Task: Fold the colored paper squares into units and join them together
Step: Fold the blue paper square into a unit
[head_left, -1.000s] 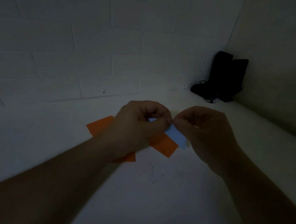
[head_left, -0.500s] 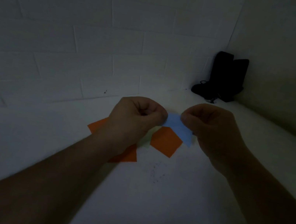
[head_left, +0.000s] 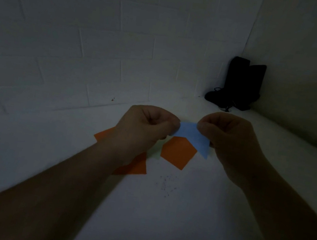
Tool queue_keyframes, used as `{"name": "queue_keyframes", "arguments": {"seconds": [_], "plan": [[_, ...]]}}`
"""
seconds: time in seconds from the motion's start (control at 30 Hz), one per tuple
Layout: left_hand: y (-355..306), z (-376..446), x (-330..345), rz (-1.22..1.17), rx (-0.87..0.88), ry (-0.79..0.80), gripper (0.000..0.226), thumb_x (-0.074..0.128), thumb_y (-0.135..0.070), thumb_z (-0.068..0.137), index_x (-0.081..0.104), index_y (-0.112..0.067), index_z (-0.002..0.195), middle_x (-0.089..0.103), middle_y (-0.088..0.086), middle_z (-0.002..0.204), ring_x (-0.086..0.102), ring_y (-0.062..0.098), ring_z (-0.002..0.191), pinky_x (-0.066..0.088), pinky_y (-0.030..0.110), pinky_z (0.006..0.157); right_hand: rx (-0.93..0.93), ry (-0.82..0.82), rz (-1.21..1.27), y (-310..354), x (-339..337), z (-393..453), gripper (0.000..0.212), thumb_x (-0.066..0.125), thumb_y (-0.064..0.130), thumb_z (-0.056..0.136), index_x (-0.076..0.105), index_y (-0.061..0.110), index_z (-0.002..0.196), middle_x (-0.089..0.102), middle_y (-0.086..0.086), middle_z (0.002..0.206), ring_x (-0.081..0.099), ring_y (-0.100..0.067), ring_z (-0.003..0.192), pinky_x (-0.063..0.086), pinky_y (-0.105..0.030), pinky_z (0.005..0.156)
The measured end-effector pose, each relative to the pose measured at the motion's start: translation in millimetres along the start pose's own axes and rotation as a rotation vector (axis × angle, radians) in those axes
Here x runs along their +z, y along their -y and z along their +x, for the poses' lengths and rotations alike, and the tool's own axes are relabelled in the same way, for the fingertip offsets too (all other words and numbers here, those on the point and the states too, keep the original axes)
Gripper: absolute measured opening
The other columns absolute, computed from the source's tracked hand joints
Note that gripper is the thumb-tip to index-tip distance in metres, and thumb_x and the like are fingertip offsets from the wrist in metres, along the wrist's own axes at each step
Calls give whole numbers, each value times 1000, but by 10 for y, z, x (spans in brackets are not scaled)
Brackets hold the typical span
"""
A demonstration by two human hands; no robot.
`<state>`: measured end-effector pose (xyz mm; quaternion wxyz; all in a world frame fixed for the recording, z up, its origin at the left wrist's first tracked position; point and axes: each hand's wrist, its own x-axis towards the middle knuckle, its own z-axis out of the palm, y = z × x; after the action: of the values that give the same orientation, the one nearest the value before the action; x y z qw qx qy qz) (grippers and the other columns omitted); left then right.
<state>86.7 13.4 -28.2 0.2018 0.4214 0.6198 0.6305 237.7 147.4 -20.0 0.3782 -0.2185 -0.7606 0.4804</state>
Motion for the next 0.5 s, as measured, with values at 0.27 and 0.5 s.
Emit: {"name": "queue_keyframes", "arguments": {"seconds": [0.27, 0.5], "plan": [[-49, 5, -28, 37, -6, 24, 12, 71, -10, 93, 79, -15, 86, 76, 2, 79, 69, 12, 78, 60, 31, 82, 23, -3, 36, -2, -12, -14, 24, 67, 5, 90, 69, 23, 75, 69, 12, 64, 64, -3, 64, 50, -21, 59], [-54, 26, -39, 47, -21, 27, 17, 66, -9, 97, 79, -17, 88, 77, 8, 86, 72, 18, 84, 60, 42, 91, 12, -12, 40, 0, -35, 0, 25, 68, 4, 90, 70, 24, 75, 70, 9, 66, 66, -5, 64, 53, -21, 58]]}}
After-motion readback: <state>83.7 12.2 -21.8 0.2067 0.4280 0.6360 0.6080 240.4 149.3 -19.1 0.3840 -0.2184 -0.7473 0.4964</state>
